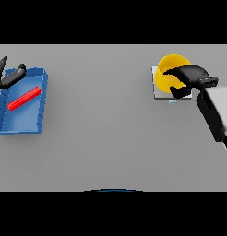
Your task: Pick up the red beaker and tilt it to pour out 1 green nut into yellow bowl. Pick up the yellow bowl and place it on the metallic measuring scale.
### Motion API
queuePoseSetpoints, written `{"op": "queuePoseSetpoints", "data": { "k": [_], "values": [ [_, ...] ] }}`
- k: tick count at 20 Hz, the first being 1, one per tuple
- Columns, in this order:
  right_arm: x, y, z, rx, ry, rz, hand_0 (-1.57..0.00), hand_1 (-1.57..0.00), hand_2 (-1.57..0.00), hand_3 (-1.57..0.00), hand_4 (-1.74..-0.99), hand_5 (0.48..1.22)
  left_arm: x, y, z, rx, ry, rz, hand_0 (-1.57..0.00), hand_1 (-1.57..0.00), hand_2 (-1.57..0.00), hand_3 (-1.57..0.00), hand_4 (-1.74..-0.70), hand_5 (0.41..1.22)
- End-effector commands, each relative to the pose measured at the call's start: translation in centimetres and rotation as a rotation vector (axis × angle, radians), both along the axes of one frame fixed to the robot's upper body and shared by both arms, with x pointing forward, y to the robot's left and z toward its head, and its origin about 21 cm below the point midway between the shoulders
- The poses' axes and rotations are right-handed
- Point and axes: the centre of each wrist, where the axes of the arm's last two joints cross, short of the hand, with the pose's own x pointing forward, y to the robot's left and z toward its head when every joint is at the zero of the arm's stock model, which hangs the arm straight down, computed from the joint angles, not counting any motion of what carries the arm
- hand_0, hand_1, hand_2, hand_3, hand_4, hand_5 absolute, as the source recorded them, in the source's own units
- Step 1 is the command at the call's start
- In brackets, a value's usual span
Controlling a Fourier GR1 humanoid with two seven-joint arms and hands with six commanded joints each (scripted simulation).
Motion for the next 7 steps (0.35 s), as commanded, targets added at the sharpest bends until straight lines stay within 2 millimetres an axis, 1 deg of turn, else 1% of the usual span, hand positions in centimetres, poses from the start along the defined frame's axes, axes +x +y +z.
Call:
{"op": "queuePoseSetpoints", "data": {
  "k": [1,2,5,7],
  "values": [
    [-0.15,-0.34,-0.05,-0.015,0.002,0.003,-0.25,-0.24,-0.19,-0.16,-1.448,0.824,0.08,-0.14,0.21,-0.001,-0.004,0.001,0.00,0.00,0.00,0.00,-0.83,0.750],
    [-0.04,-0.58,0.11,-0.026,0.001,0.004,-0.20,-0.19,-0.15,-0.13,-1.435,0.817,0.03,-0.31,0.46,-0.002,-0.008,-0.005,0.00,0.00,0.00,0.00,-0.83,0.752],
    [0.08,-0.33,-0.18,-0.046,0.026,-0.001,-0.10,-0.10,-0.08,-0.07,-1.401,0.798,0.15,-0.29,-0.18,0.007,0.006,0.003,0.00,0.00,0.00,0.00,-0.83,0.759],
    [0.21,-0.37,0.32,-0.041,0.028,0.003,-0.06,-0.06,-0.05,-0.04,-1.390,0.779,0.08,-0.08,-0.03,0.004,0.000,-0.005,0.00,0.00,0.00,0.00,-0.83,0.760]
  ]
}}
